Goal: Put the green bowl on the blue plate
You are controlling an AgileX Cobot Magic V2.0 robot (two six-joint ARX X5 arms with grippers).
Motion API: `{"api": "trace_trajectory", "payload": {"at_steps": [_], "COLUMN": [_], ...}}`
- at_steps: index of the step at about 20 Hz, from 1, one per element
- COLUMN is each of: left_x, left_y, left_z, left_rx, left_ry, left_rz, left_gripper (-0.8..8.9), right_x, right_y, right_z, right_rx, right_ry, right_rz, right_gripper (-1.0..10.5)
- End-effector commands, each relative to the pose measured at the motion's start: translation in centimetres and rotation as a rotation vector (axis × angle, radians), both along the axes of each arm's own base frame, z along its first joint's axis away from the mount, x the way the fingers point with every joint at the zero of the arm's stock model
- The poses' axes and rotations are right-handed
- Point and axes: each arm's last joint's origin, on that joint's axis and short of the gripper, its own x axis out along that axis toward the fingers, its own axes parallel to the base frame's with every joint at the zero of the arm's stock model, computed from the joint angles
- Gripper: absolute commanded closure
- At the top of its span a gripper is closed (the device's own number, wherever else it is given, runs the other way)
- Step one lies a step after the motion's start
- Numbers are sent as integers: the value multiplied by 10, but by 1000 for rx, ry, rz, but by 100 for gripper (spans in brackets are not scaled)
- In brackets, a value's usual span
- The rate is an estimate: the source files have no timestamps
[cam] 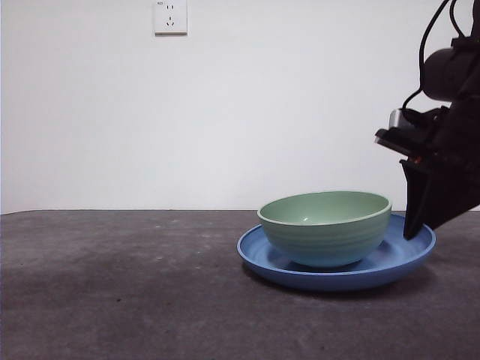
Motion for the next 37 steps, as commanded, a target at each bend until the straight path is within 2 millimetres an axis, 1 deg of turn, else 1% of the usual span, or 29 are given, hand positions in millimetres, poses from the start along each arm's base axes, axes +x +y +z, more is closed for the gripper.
{"api": "trace_trajectory", "payload": {"at_steps": [1, 6, 13, 19, 23, 26, 30, 35, 37], "left_x": [0, 0, 0, 0, 0, 0, 0, 0, 0], "left_y": [-1, -1, -1, -1, -1, -1, -1, -1, -1], "left_z": [3, 3, 3, 3, 3, 3, 2, 2, 2], "left_rx": [-11, -11, -11, -11, -11, -10, -8, -8, -8], "left_ry": [-9, -8, -9, -9, -9, -7, -4, -4, -4], "left_rz": [-10, -10, -10, -10, -10, -10, -10, -10, -10], "left_gripper": [251, 251, 251, 251, 251, 251, 251, 251, 251], "right_x": [4, 6, 3, -3, -5, -3, 1, 6, 7], "right_y": [4, 22, 48, 82, 101, 110, 112, 113, 113], "right_z": [9, 19, 24, 25, 17, 9, 0, -23, -25], "right_rx": [16, 75, 110, 169, 182, 193, 186, 151, 115], "right_ry": [-5, -4, -5, -9, 10, 18, 34, 84, 72], "right_rz": [-6, 22, 52, 113, 151, 144, 138, 130, 121], "right_gripper": [933, 933, 932, 933, 933, 933, 933, 932, 931]}}
